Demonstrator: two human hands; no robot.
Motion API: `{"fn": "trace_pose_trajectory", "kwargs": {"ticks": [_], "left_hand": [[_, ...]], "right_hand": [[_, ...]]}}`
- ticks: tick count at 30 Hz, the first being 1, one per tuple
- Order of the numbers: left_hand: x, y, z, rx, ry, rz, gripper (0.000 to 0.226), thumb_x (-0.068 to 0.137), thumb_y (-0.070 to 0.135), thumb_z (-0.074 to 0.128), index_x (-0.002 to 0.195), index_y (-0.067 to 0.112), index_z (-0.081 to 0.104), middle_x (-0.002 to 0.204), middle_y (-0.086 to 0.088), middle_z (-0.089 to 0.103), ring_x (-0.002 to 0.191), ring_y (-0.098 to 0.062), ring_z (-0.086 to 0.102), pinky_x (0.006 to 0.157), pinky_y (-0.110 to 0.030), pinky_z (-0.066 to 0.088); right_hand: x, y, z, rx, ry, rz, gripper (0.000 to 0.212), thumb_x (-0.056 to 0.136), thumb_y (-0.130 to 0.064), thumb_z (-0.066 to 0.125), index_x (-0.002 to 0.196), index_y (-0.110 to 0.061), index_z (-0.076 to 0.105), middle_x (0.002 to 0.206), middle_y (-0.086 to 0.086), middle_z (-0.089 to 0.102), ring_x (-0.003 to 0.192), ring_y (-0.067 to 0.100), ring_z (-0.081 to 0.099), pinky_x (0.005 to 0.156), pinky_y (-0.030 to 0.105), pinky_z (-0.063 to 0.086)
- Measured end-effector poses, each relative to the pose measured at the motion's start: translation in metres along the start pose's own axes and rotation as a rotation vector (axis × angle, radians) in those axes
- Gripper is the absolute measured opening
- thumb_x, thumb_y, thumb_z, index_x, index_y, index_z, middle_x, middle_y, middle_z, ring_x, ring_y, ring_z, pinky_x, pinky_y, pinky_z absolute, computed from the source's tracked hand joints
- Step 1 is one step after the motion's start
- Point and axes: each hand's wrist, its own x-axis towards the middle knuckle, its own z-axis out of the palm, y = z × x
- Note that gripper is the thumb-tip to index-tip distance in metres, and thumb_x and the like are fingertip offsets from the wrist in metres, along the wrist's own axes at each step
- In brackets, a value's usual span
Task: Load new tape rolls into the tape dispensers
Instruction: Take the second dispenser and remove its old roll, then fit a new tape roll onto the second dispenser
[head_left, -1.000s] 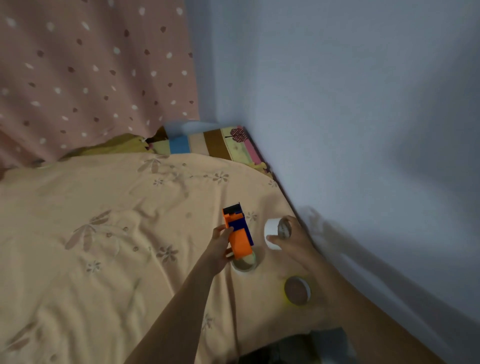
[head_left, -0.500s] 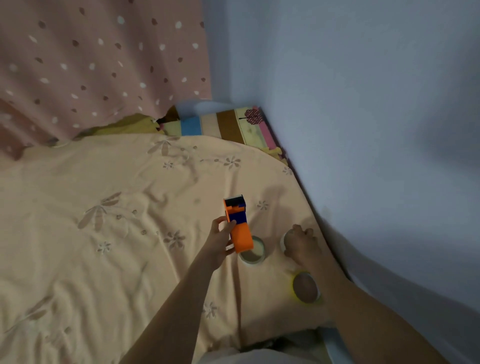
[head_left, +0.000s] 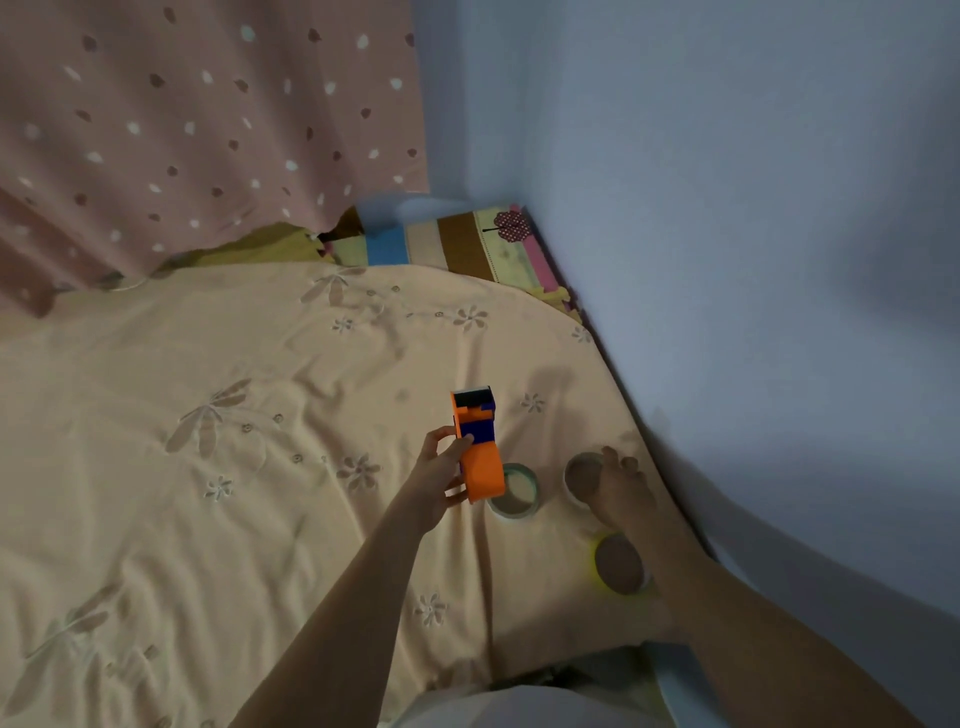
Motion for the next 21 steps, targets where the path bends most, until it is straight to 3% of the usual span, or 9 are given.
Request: {"fn": "trace_pose_trajectory", "kwargs": {"ticks": [4,7,9,11,14,18,21], "left_hand": [[-0.008,-0.004,0.002,0.002,-0.026,-0.003,0.030,0.097,0.032,0.063,0.121,0.031,0.047,0.138,-0.014,0.055,0.116,-0.038,0.059,0.083,-0.045,0.052],[-0.011,-0.010,0.004,0.008,-0.041,-0.006,0.032,0.096,0.033,0.064,0.122,0.032,0.047,0.141,-0.014,0.053,0.118,-0.038,0.058,0.076,-0.041,0.053],[-0.013,-0.013,0.005,0.003,-0.058,-0.005,0.033,0.095,0.034,0.065,0.123,0.032,0.047,0.140,-0.013,0.054,0.112,-0.035,0.060,0.072,-0.039,0.053],[-0.016,-0.017,0.003,-0.004,-0.070,-0.003,0.034,0.096,0.034,0.064,0.124,0.032,0.047,0.139,-0.012,0.054,0.106,-0.032,0.061,0.070,-0.037,0.054],[-0.020,-0.022,-0.002,-0.002,-0.069,0.001,0.037,0.096,0.033,0.064,0.128,0.032,0.045,0.139,-0.012,0.054,0.114,-0.035,0.060,0.075,-0.039,0.054],[-0.025,-0.026,-0.015,-0.007,-0.056,0.005,0.037,0.096,0.034,0.064,0.128,0.031,0.046,0.138,-0.014,0.056,0.119,-0.037,0.059,0.085,-0.044,0.052],[-0.029,-0.025,-0.023,-0.029,-0.057,0.032,0.036,0.095,0.035,0.065,0.126,0.033,0.047,0.138,-0.012,0.056,0.117,-0.035,0.059,0.081,-0.042,0.054]], "right_hand": [[-0.033,0.019,0.010,-0.123,0.025,0.026,0.088,0.083,-0.056,0.065,0.147,-0.012,0.025,0.135,0.017,0.039,0.120,0.039,0.050,0.097,0.044,0.048],[-0.050,0.038,0.029,-0.116,-0.176,0.064,0.097,0.081,-0.066,0.060,0.152,-0.013,0.021,0.152,0.016,0.024,0.134,0.041,0.035,0.104,0.050,0.039],[-0.058,0.048,0.041,-0.130,-0.250,0.056,0.102,0.079,-0.062,0.066,0.156,-0.017,0.016,0.159,0.012,0.014,0.141,0.042,0.027,0.110,0.052,0.035],[-0.063,0.052,0.052,-0.154,-0.207,0.054,0.105,0.080,-0.049,0.072,0.158,-0.021,0.008,0.158,0.010,0.015,0.141,0.041,0.028,0.111,0.051,0.037],[-0.067,0.051,0.056,-0.189,-0.088,0.031,0.093,0.083,-0.034,0.072,0.156,-0.022,0.015,0.148,0.010,0.028,0.131,0.039,0.038,0.104,0.047,0.044],[-0.070,0.045,0.050,-0.109,-0.054,0.009,0.087,0.078,-0.035,0.073,0.149,-0.017,0.028,0.140,0.011,0.036,0.124,0.038,0.042,0.098,0.042,0.046],[-0.074,0.028,0.037,0.267,0.004,-0.022,0.085,0.070,-0.037,0.078,0.143,-0.020,0.039,0.130,0.010,0.050,0.116,0.034,0.053,0.088,0.033,0.049]]}}
